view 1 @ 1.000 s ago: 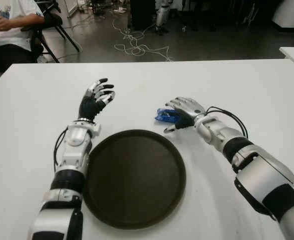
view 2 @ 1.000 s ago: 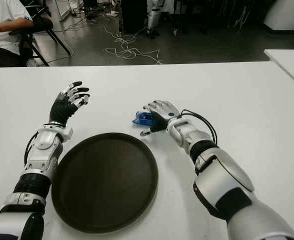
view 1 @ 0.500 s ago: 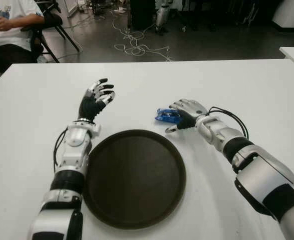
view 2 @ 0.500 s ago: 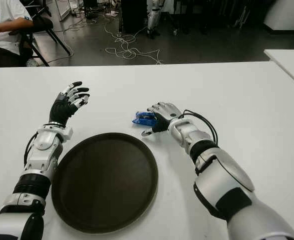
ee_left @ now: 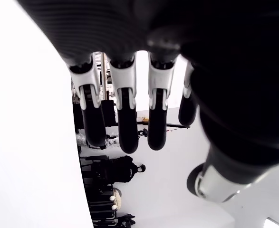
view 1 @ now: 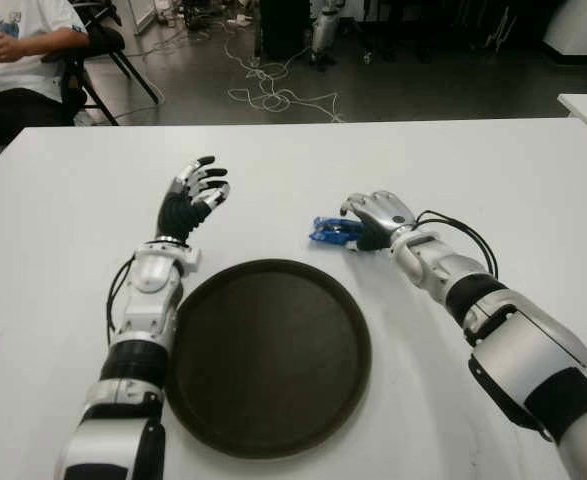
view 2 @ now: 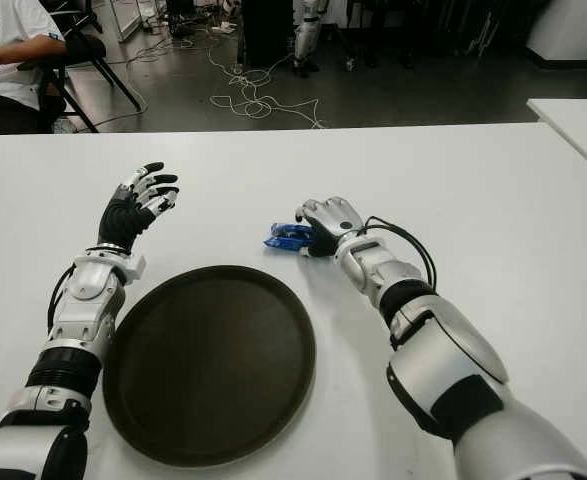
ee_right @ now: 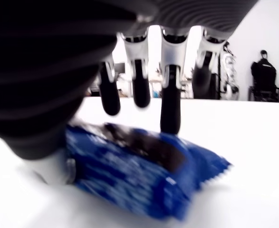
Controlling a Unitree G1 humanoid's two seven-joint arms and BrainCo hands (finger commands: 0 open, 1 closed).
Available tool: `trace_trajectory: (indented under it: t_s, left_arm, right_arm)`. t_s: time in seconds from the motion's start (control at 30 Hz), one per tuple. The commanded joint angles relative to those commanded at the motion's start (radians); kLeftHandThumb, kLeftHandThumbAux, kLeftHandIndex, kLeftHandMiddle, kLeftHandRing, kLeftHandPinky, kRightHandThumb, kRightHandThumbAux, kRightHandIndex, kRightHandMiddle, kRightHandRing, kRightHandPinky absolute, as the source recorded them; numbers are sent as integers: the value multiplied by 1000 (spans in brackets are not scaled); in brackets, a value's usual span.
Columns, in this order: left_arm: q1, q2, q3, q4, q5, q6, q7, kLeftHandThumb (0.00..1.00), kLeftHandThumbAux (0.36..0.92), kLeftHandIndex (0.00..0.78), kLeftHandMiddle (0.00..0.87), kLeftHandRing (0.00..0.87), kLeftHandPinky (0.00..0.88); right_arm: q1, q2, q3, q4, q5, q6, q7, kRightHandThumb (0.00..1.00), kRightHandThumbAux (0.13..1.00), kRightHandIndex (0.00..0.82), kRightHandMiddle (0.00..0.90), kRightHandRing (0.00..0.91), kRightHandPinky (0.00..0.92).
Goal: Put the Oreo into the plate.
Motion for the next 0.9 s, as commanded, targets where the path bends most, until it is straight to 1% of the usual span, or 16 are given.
trace_trajectory:
  t_s: [0.07, 0.27, 0.47, 0.57, 0.8, 0.9]
  left_arm:
    - [-1, 0, 0, 2, 2, 1, 1, 227, 740, 198, 289, 273, 289]
    - [-1, 1, -1, -1, 0, 3, -5, 229, 735, 195, 287, 271, 287]
    - [-1, 4, -3, -5, 1, 12, -7, 235, 744, 193, 285, 268, 273]
    - [0, 1, -1, -9, -2, 15, -7, 231, 746, 188, 286, 270, 275]
    - [2, -5, 3, -15, -9, 16, -6, 227, 752, 186, 285, 277, 295]
    - [2, -7, 4, -18, -12, 20, -4, 234, 752, 183, 283, 277, 288]
  right_arm:
    - [-1, -1, -5, -1, 0, -15, 2, 287, 731, 563, 686, 700, 699]
    - [-8, -5, -9, -1, -4, -32, 20, 270, 765, 565, 709, 726, 731]
    - [-13, -7, -19, -3, 0, -36, 39, 203, 786, 559, 712, 729, 731]
    - [-15, -9, -23, -4, 0, -40, 42, 184, 793, 568, 726, 739, 737]
    - [-19, -15, -17, -5, -17, -49, 26, 166, 797, 568, 719, 730, 728]
    - [-20, -18, -14, -5, -21, -52, 19, 161, 795, 564, 714, 727, 726]
